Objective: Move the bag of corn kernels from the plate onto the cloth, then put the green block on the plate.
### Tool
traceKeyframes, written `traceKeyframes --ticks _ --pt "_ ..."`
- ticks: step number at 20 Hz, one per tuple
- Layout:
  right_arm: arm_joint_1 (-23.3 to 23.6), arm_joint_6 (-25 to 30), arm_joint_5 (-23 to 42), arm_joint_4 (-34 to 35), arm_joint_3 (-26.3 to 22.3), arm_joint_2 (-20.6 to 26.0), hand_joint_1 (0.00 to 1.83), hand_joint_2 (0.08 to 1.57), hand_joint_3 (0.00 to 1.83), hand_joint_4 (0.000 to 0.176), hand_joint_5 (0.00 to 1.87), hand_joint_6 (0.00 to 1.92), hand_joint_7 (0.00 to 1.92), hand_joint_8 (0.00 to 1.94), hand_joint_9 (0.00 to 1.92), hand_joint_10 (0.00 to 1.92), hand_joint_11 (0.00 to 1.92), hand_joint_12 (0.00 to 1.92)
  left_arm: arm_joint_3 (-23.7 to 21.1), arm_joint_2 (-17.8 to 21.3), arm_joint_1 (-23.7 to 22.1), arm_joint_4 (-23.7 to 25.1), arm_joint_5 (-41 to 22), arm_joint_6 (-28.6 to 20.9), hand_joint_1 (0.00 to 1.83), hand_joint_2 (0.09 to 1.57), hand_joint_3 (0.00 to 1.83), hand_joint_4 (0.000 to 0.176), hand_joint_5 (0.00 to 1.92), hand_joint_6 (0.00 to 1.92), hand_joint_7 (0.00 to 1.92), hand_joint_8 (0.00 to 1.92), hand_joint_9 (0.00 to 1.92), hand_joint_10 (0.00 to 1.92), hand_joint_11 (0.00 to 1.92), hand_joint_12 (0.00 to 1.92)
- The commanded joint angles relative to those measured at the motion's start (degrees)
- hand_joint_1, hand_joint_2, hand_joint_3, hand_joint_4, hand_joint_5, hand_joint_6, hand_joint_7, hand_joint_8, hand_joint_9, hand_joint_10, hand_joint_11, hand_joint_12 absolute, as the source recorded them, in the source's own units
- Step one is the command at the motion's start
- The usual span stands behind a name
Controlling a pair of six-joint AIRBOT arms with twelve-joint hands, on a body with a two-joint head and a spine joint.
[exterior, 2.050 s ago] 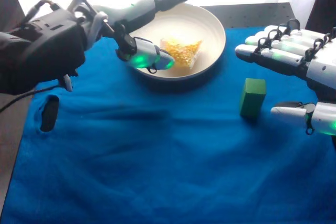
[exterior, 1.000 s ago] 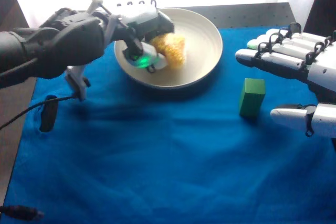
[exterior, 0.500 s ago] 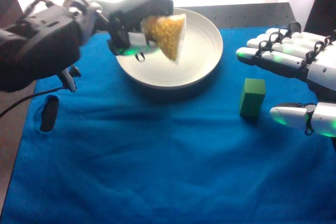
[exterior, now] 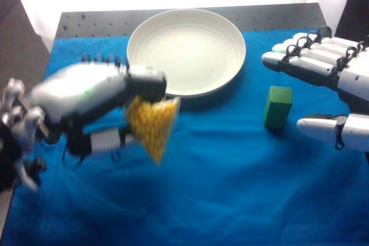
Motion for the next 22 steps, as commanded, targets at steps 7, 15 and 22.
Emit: traceKeyframes --ticks 7,15,22 --pt "0.3 0.1 6.7 1.1 -0.5 0.3 0.38 1.37 0.0 0.0 0.0 0.0 0.0 0.0 0.0 0.0 0.0 0.0 -1.3 0.3 3.3 -3.1 -9.9 -0.5 0.5 0.95 0.0 0.175 0.0 0.0 0.0 0.0 0.0 0.0 0.0 0.0" --pt "0.3 6.3 6.6 -3.3 3.0 -1.2 0.56 1.31 0.0 0.0 0.0 0.0 0.0 0.0 0.0 0.0 0.02 0.01 -4.0 5.2 8.1 -11.2 -20.8 3.6 0.53 1.1 0.02 0.119 0.0 0.0 0.0 0.0 0.0 0.0 0.0 0.0" --pt "0.4 6.4 5.2 -0.2 5.9 -3.7 0.72 1.28 0.0 0.0 0.0 0.0 0.0 0.0 0.0 0.0 0.0 0.2 -5.9 6.3 14.4 -18.1 -29.9 3.6 0.55 1.1 0.01 0.167 0.0 0.0 0.0 0.0 0.0 0.0 0.0 0.0"
